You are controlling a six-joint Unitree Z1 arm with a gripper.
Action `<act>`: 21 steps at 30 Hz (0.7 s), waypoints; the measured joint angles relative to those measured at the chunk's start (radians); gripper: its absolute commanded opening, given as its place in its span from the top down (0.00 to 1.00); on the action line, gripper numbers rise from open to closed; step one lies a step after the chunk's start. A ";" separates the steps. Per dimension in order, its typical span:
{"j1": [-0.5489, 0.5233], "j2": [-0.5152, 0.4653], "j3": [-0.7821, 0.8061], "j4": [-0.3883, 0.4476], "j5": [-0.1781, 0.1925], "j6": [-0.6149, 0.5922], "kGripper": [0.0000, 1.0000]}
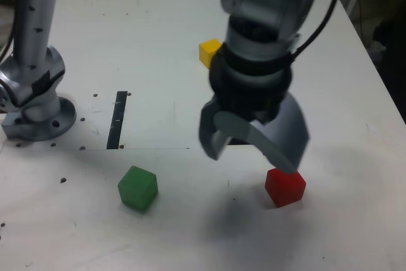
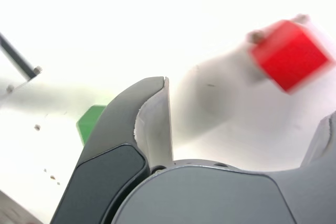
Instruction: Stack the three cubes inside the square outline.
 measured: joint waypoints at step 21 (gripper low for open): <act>-0.006 0.136 -0.102 0.060 0.063 0.428 0.05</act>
